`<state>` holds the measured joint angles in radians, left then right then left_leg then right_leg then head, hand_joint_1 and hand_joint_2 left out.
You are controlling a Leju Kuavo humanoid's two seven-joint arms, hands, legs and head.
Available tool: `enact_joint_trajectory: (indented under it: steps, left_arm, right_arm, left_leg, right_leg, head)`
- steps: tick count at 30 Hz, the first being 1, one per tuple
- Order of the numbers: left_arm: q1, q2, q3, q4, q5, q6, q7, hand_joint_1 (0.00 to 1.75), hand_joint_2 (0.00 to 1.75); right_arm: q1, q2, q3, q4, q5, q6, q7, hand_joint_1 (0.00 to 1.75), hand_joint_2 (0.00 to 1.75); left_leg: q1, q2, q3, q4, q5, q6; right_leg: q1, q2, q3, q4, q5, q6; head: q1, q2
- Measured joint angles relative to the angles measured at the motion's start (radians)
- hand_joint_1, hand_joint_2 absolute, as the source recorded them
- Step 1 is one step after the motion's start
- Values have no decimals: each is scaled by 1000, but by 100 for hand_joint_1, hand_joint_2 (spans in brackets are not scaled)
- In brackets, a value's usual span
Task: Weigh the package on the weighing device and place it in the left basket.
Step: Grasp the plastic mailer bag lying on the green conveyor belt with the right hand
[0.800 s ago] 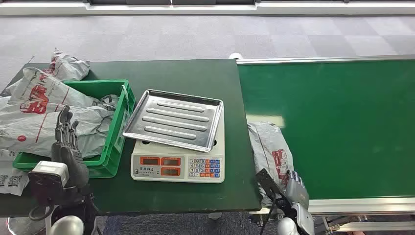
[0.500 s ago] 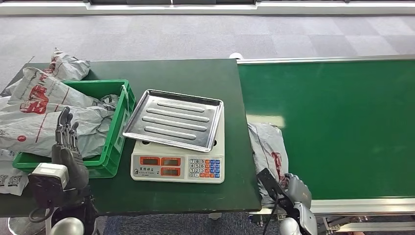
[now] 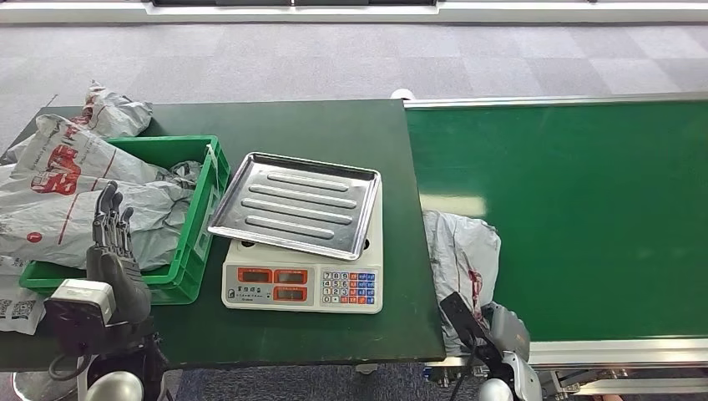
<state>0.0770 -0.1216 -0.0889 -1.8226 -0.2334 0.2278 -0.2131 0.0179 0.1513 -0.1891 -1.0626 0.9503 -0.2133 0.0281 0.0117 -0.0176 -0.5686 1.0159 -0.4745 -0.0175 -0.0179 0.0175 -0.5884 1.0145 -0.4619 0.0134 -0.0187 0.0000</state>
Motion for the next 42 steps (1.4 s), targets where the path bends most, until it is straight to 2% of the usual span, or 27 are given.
enact_joint_trajectory:
  steps: [10,18,23,27,31,35,42]
  left_arm:
    - [4,-2,0,-4,50,-31,-13,0,0]
    - [5,-3,1,-4,57,-32,-25,0,0]
    - [9,-5,1,-4,56,-32,-35,0,0]
    - [11,-6,1,-4,57,-32,-49,0,0]
    - [12,-6,1,-1,67,-32,-65,0,0]
    - [8,-3,1,12,98,-31,-86,0,0]
    - [3,-1,1,34,109,-30,-93,0,0]
  right_arm:
    - [45,20,0,-100,-97,-34,-89,175,175]
    - [87,23,19,-274,-160,-46,-134,175,175]
    - [112,18,30,-437,-131,-75,-142,175,175]
    - [132,-3,45,-560,-46,-177,-172,175,175]
    - [135,-39,72,-661,44,-234,-171,175,175]
    - [77,-88,152,-705,127,-270,-162,175,175]
    - [-10,-130,246,-707,142,-269,-145,175,175]
  left_leg:
    - [0,0,-2,0,0,0]
    - [0,0,-3,0,0,0]
    - [0,0,-3,0,0,0]
    - [0,-1,-4,0,0,0]
    - [0,0,-6,0,0,0]
    - [0,1,-9,0,-1,1]
    - [0,-1,-4,0,2,0]
  right_leg:
    - [0,0,-3,0,0,0]
    - [0,0,-3,0,0,0]
    - [0,0,-3,0,0,0]
    - [0,0,-3,0,0,0]
    - [0,0,-3,0,0,0]
    - [0,1,-4,0,0,0]
    - [0,1,-3,0,2,0]
  head:
    - [0,0]
    - [0,0]
    - [0,0]
    - [0,0]
    - [0,0]
    - [0,0]
    - [0,0]
